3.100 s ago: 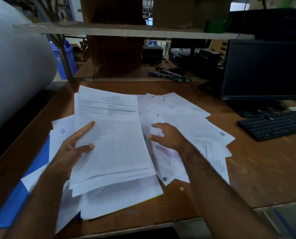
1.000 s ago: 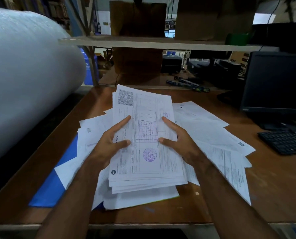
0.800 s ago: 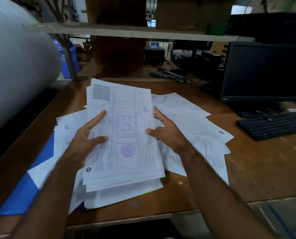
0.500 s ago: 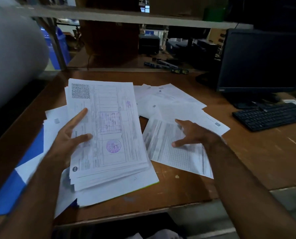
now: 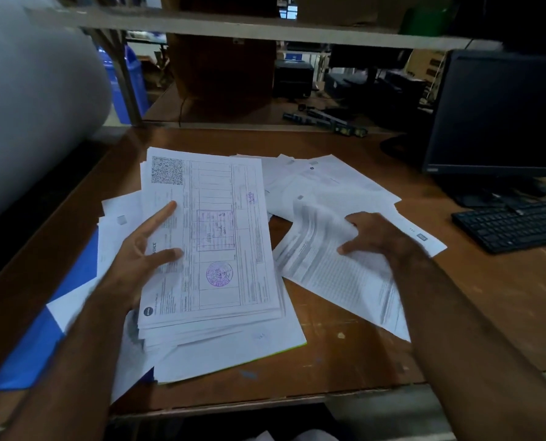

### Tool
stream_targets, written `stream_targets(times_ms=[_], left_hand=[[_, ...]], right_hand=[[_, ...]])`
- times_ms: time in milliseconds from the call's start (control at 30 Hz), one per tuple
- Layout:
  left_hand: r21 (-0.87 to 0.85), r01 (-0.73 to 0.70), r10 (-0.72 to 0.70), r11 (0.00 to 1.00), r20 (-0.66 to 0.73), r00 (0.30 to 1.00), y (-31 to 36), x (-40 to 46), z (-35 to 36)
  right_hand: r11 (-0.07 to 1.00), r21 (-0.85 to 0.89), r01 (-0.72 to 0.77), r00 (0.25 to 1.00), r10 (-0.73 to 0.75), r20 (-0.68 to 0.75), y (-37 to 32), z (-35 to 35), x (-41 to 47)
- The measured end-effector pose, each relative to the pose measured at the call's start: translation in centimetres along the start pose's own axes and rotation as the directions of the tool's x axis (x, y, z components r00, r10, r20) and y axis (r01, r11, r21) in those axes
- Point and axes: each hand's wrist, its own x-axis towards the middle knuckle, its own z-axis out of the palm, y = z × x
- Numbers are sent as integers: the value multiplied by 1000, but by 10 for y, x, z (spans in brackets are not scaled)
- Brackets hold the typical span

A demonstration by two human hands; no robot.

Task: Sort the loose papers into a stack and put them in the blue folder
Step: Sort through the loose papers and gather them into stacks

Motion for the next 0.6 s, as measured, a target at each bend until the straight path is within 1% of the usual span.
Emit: stream_targets(times_ms=[100,200,233,367,400,433,500,533,600], left_hand=[[-2,-2,2,1000,-9,1000,-2,1,1],[29,-11,12,1000,-28,1000,-4,6,6],[36,-19,20,999,-32,999,-4,7,8],[42,-27,28,999,-22,999,-5,9,12],[35,-28,29,999,-20,999,-4,9,13],[24,-31,31,999,-20,999,-3,8,15],[13,-45,45,999,-17,999,-1,5,17],[16,-52,52,999,-14,999,1,4,17],[12,-52,52,999,-13,999,3,2,18]], right_hand=[[995,75,70,978,-54,-202,3,-19,-10],[954,199,226,925,-147,-350,-1,-38,-22],[935,210,286,904,-190,-383,-4,-42,-25],[894,67,442,816,-371,-443,-19,-53,-27],[899,40,437,814,-376,-443,-21,-53,-24],[925,6,379,844,-343,-413,-22,-54,-19],[972,-100,213,930,-233,-285,-21,-58,-13],[978,-109,178,957,-198,-211,-18,-60,-12],[982,-33,184,982,-185,-36,-13,-67,-17]])
